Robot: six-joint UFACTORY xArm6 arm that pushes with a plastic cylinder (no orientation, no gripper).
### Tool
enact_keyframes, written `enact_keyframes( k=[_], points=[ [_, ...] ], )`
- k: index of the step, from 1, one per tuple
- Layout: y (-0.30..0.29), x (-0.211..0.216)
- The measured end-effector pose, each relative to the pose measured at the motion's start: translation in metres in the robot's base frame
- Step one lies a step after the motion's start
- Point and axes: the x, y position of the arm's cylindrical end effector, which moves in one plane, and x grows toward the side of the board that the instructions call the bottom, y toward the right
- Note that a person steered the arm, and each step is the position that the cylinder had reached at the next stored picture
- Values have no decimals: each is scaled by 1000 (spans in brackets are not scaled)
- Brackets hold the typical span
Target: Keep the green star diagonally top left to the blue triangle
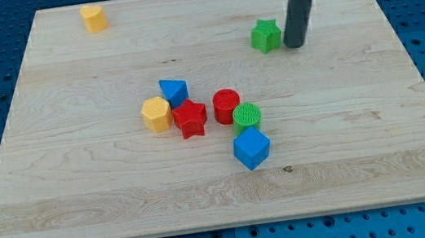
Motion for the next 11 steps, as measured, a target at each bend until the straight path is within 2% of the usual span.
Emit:
enact_keyframes(
  k=[2,4,5,7,8,9,10,11],
  points=[
    [-109,-38],
    [-50,-28],
    [-57,-43],
    [-147,-87],
    [-183,-90],
    [-150,-75],
    [-145,-46],
    [-168,-42]
  ],
)
